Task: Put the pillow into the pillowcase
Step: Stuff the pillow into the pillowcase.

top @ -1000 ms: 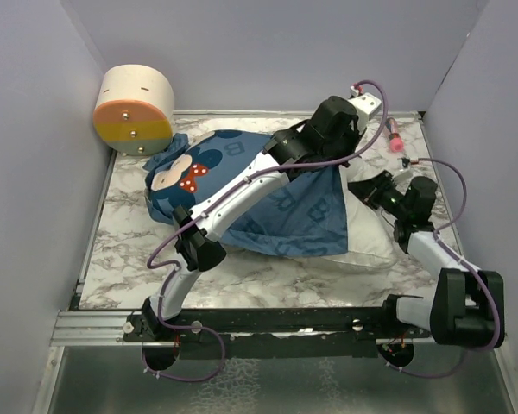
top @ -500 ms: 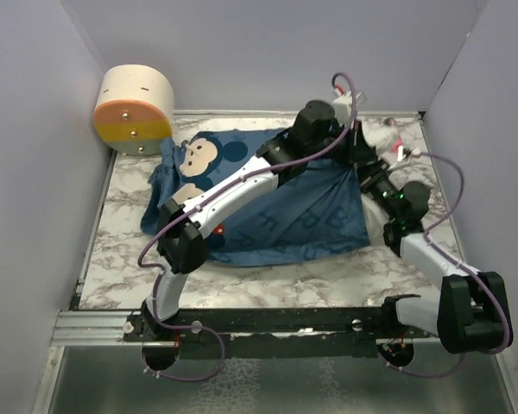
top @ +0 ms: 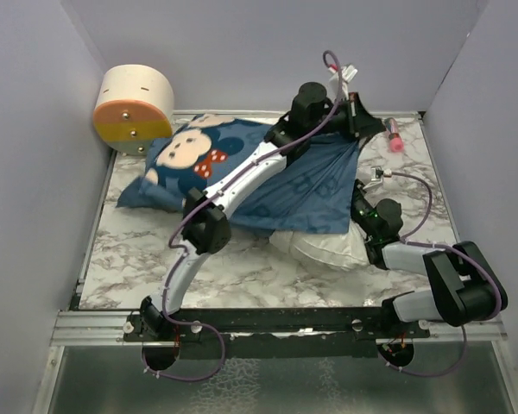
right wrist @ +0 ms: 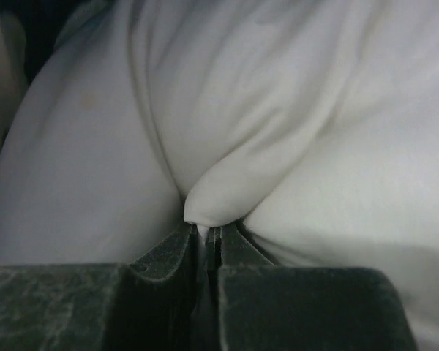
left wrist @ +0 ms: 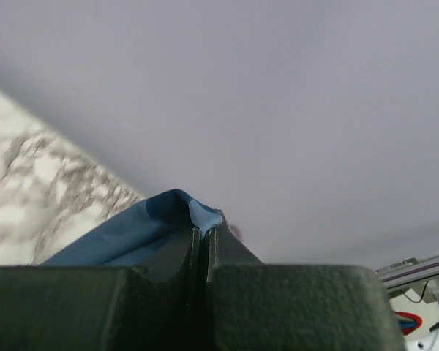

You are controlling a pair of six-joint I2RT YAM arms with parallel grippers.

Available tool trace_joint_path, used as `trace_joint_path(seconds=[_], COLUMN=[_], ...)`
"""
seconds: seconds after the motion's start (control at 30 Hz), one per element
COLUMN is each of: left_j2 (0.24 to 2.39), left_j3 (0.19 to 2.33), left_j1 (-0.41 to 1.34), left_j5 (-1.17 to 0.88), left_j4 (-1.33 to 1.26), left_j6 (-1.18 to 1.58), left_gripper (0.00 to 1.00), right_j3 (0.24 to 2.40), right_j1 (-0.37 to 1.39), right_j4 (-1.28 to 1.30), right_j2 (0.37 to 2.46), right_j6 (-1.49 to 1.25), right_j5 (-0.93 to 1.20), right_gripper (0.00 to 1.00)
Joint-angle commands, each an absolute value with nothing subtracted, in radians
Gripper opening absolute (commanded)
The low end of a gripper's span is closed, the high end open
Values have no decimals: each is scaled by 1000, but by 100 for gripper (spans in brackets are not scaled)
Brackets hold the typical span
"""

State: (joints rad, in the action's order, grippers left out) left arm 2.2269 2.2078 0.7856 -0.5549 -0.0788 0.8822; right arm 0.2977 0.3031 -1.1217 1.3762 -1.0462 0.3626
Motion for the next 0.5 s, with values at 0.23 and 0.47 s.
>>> trace_joint_path(seconds=[0.23,0.47], left_j2=[2516,2501], left_j3=[3022,3009], left_j1=[971,992], left_j5=[-625,-425], left_j4=[488,860], left_j6=[699,458], left_gripper=[0,0], right_j3=[301,257], right_j1=[380,376], right_j4=[-769,-639], right_j2=[1114,1042], right_j6=[-941,-819], right_j5=[320,301], right_gripper=[8,29])
